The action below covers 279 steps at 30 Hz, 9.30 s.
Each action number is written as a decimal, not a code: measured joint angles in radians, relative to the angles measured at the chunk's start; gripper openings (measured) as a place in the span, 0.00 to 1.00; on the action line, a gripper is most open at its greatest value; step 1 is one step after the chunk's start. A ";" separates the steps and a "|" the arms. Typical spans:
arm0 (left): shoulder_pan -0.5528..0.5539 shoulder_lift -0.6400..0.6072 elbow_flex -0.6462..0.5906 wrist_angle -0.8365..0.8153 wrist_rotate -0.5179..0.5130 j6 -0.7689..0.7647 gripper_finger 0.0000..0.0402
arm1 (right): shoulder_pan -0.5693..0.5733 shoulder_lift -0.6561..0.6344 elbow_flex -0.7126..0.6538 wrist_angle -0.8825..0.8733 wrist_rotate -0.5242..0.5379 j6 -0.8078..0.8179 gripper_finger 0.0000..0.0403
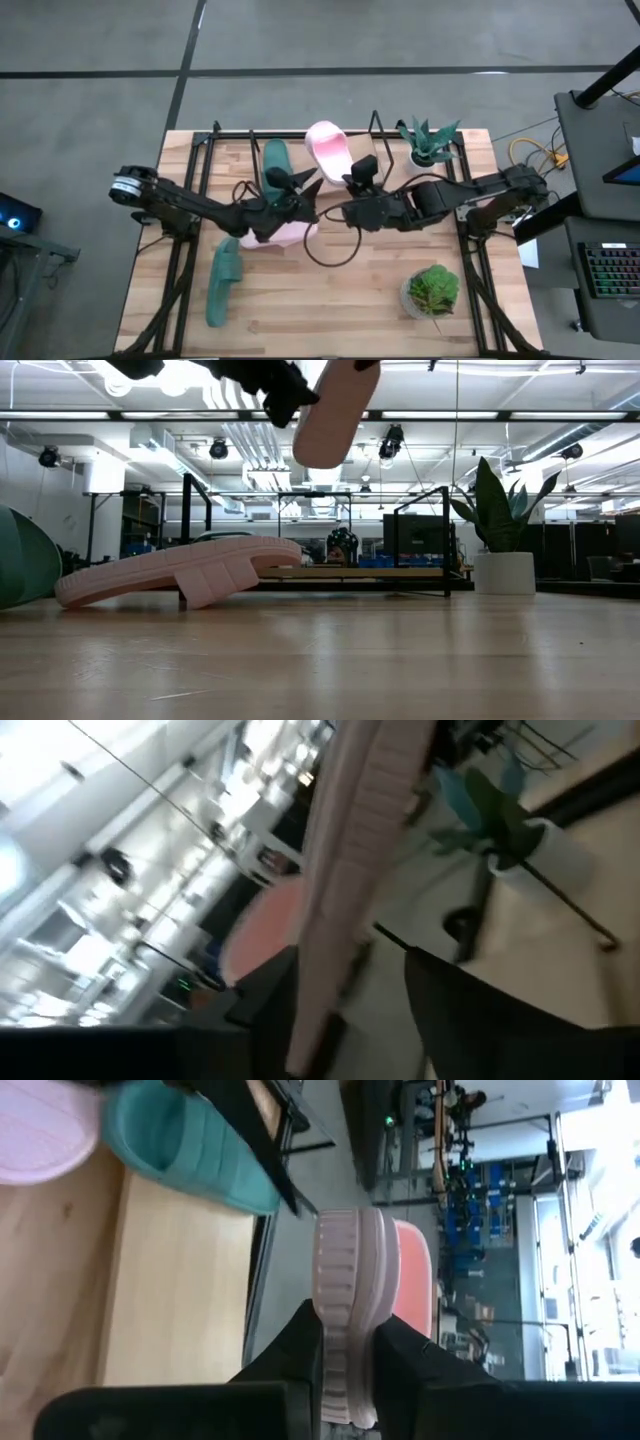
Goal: Pick and place slides into the shelf
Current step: Put the right pink slide on the shelf, then put the green slide on the shelf
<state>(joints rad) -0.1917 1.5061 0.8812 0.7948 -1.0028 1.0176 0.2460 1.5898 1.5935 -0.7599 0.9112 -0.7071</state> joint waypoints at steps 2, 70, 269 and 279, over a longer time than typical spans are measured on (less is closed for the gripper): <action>0.000 -0.032 0.001 -0.130 0.002 -0.115 0.48 | -0.020 0.000 -0.011 0.001 0.002 0.000 0.11; -0.116 -0.400 -0.151 -0.430 0.270 -0.588 0.56 | -0.321 0.003 -0.759 0.785 -0.343 0.011 0.27; -0.279 -0.151 0.188 0.013 0.347 0.064 0.00 | -0.360 -0.819 -0.736 0.790 -1.129 0.285 0.56; -0.267 -0.146 0.172 0.014 0.419 0.090 0.00 | -0.360 -0.703 -0.667 0.795 -1.213 0.288 0.56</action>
<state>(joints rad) -0.4584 1.3605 1.0531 0.8084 -0.5842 1.1080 -0.1135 0.8872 0.9266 0.0353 -0.3014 -0.4187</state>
